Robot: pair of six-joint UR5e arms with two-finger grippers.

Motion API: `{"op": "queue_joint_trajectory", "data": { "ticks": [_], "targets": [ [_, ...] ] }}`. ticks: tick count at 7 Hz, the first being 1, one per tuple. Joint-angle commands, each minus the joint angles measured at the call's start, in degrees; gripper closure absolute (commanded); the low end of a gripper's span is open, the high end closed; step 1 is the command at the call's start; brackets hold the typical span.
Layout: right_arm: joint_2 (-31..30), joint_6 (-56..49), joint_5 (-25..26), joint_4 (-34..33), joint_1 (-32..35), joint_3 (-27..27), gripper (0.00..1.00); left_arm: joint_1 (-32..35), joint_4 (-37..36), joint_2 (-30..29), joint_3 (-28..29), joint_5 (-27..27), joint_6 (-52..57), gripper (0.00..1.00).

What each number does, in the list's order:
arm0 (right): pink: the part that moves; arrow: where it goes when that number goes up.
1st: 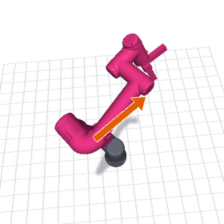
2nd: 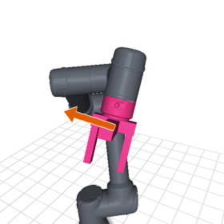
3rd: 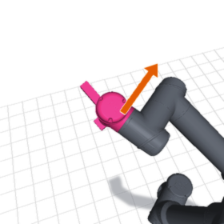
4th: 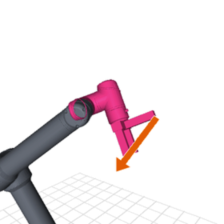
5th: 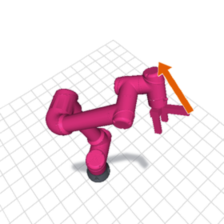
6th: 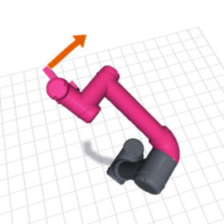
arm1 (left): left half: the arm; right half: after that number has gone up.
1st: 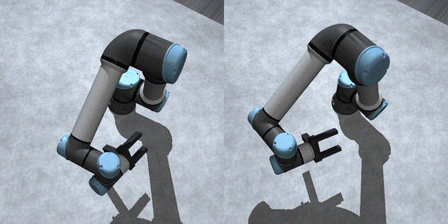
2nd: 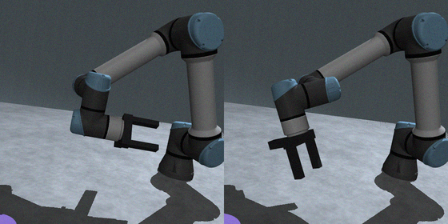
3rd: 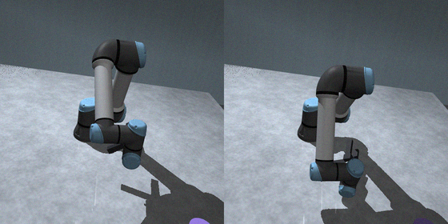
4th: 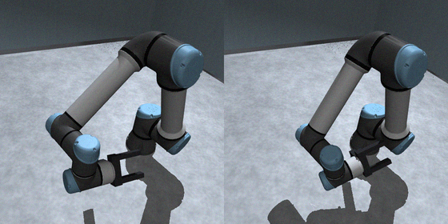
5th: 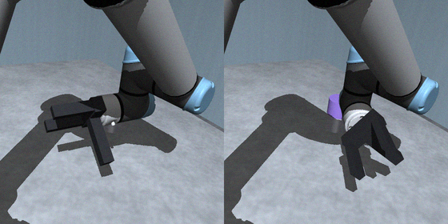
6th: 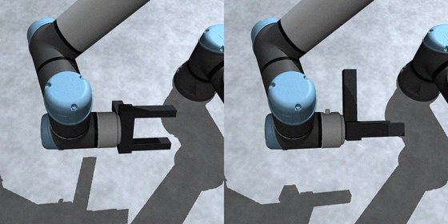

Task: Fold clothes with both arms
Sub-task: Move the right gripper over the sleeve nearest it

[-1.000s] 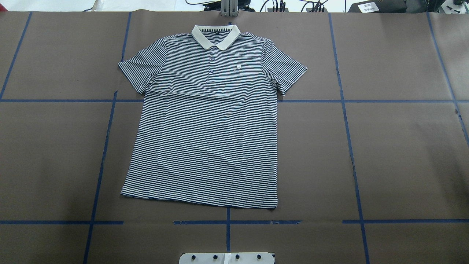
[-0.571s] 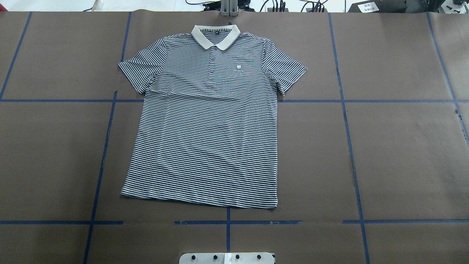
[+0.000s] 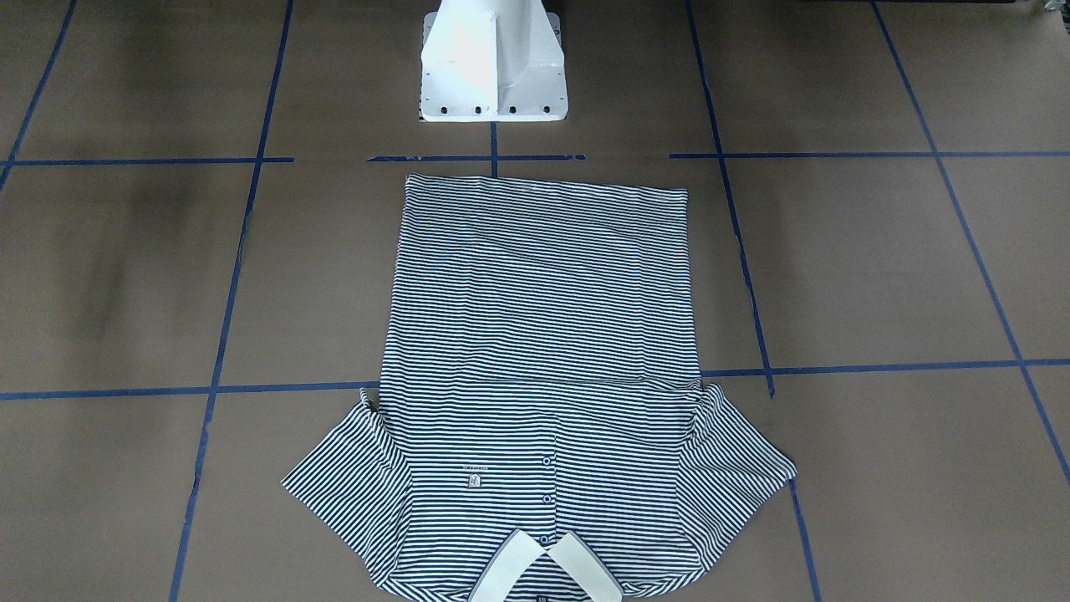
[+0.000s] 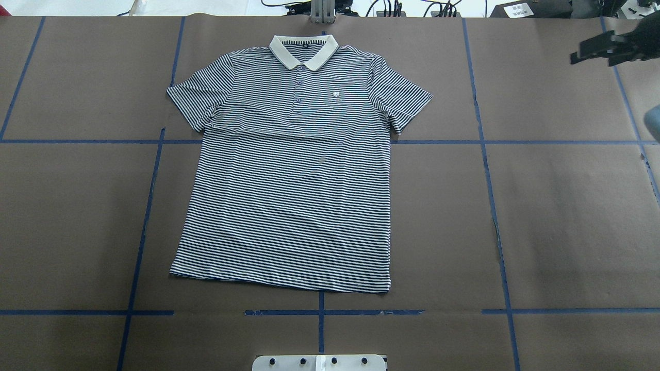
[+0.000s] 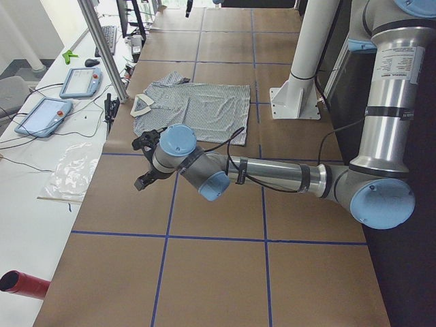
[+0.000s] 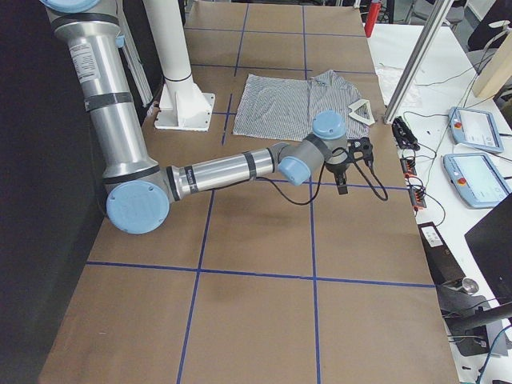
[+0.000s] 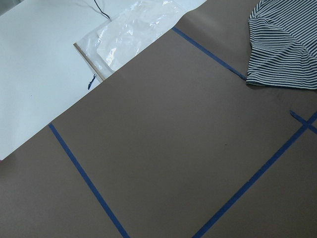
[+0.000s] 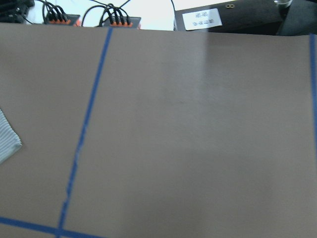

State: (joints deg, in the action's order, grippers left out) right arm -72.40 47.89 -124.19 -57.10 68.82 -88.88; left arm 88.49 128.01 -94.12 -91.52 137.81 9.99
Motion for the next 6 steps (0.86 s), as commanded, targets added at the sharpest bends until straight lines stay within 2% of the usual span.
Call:
{"op": "queue_joint_trajectory", "data": {
  "ticks": [1, 3, 4, 6],
  "targets": [
    [10.12, 18.76, 19.51, 2.08, -15.57, 5.78, 0.12, 0.01, 0.04, -0.1, -0.06, 0.0, 0.03, 0.0],
    [18.04, 23.19, 25.2, 2.08, -21.33, 15.17, 0.32, -0.08, 0.04, -0.1, -0.06, 0.0, 0.03, 0.0],
    [19.65, 23.04, 26.79, 2.16, -21.88, 18.62, 0.33, -0.08, 0.04, -0.1, -0.06, 0.0, 0.03, 0.0],
    [20.01, 22.69, 26.98, 2.08, -22.41, 21.09, 0.34, -0.08, 0.04, -0.1, -0.06, 0.0, 0.03, 0.0]
  ]
}}
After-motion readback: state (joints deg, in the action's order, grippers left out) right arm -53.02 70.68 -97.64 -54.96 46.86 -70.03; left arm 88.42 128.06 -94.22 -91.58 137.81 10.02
